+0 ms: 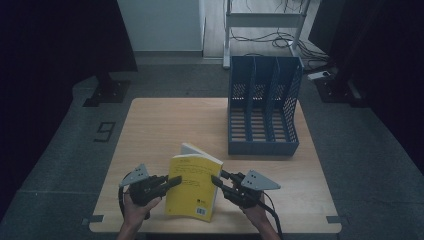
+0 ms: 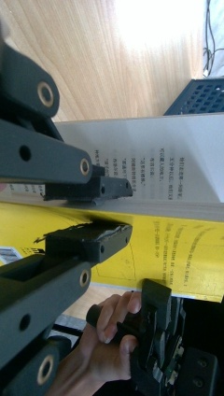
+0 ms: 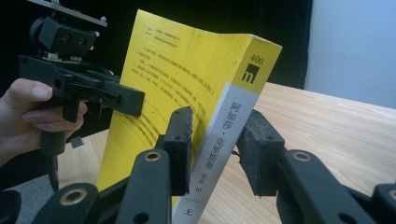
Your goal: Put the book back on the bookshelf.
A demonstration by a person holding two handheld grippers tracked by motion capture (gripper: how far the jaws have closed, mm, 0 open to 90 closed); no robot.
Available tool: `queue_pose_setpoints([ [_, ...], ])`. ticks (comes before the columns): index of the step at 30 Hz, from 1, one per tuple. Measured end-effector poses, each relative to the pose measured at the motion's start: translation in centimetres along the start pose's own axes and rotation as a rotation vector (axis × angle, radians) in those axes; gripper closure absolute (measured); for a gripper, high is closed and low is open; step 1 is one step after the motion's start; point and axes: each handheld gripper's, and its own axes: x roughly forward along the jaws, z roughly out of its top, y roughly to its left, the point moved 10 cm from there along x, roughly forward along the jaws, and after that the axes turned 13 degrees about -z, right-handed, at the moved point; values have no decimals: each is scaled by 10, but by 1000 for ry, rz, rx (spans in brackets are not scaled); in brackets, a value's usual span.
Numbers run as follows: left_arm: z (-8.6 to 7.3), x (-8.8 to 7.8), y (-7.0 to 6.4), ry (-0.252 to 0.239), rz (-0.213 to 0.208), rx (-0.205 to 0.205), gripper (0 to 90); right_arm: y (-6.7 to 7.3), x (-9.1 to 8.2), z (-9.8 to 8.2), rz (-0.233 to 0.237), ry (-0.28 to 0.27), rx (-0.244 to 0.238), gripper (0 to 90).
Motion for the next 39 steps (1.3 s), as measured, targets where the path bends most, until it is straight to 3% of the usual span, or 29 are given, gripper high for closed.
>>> queue_pose_setpoints([
  [6, 1, 0, -7, 6, -39, 12, 813, 2, 1, 0, 22, -6, 29, 601],
  [13, 1, 2, -5, -3, -38, 2, 818, 4, 4, 0, 28, -9, 71, 607],
  [14, 1, 2, -5, -4, -36, 1, 818, 5, 5, -1, 17, -6, 73, 633],
  [15, 1, 3, -4, -6, -33, 2, 815, 3, 7, -1, -32, 5, 64, 661],
  [16, 1, 3, -4, -6, -33, 2, 805, 3, 7, -1, -32, 5, 64, 661],
  [17, 1, 3, -1, -5, -7, 11, 786, 2, 7, -1, -53, 23, 64, 678],
  [18, 1, 3, -1, -5, -7, 11, 760, 2, 7, -1, -55, 29, 68, 685],
  [21, -2, 6, 5, -4, 42, 23, 672, 3, 6, 1, -35, 29, 85, 697],
  [31, -1, 9, 5, -16, 76, 72, 604, 0, 5, 0, -26, 36, 105, 702],
  [39, 2, 5, 6, -53, 80, 80, 608, 8, 1, 3, 22, 10, 57, 708],
])
